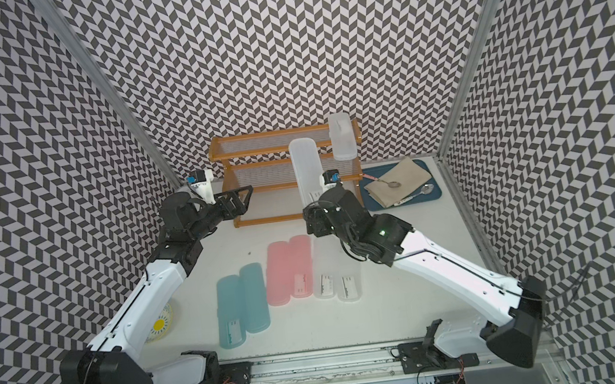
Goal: Place the pencil cases on the shelf according to color
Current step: Place the pencil case on the shelf.
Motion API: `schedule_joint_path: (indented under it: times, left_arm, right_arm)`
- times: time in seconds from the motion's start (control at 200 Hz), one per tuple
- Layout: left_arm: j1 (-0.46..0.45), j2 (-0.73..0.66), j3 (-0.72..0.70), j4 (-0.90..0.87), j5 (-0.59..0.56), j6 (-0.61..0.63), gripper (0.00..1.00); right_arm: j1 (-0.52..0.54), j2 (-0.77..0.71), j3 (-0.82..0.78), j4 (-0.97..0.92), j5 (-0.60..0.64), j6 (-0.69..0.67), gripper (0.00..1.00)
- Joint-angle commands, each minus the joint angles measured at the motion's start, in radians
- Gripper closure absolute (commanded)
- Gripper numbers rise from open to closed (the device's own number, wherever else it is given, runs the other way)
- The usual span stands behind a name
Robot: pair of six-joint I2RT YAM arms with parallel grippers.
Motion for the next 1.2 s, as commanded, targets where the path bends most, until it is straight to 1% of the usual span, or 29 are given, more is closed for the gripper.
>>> schedule_joint_path:
  times: [0.0, 0.11, 0.28, 0.466, 0.561, 0.781, 0.901, 1.051, 1.197]
  left_arm:
    - [0.007, -0.008, 0.024, -0.024, -0.001, 0.015, 0.00]
    - [0.007, -0.032, 0.007, -0.016, -0.013, 0.015, 0.00]
    - [0.007, -0.053, 0.003, -0.016, 0.002, 0.014, 0.01]
    - [0.005, -0.057, 0.000, -0.021, -0.002, 0.008, 0.00]
    - [0.006, -0.061, -0.001, -0.017, 0.004, 0.003, 0.00]
    - [0.007, -0.067, -0.004, -0.007, 0.033, -0.008, 0.00]
    - [0.007, -0.067, -0.008, -0.001, 0.036, -0.011, 0.00]
    - [0.006, -0.064, -0.007, 0.003, 0.052, -0.018, 0.00]
    - [0.006, -0.063, -0.010, 0.004, 0.053, -0.019, 0.00]
  right_arm:
    - [-0.021, 0.097, 0.139, -0.004, 0.081, -0.013, 0.22]
    - [-0.056, 0.205, 0.269, -0.011, 0.067, 0.007, 0.22]
    - [-0.123, 0.386, 0.519, -0.084, 0.020, -0.032, 0.22]
    - [-0.193, 0.513, 0.681, -0.100, 0.005, -0.061, 0.22]
    - [-0.224, 0.568, 0.749, -0.123, -0.028, -0.063, 0.21]
    - [-0.262, 0.631, 0.823, -0.153, -0.052, -0.062, 0.19]
    - [-0.275, 0.640, 0.825, -0.162, -0.071, -0.045, 0.19]
    - [-0.275, 0.646, 0.823, -0.164, -0.066, -0.041, 0.19]
    - [-0.275, 0.640, 0.822, -0.151, -0.080, -0.046, 0.15]
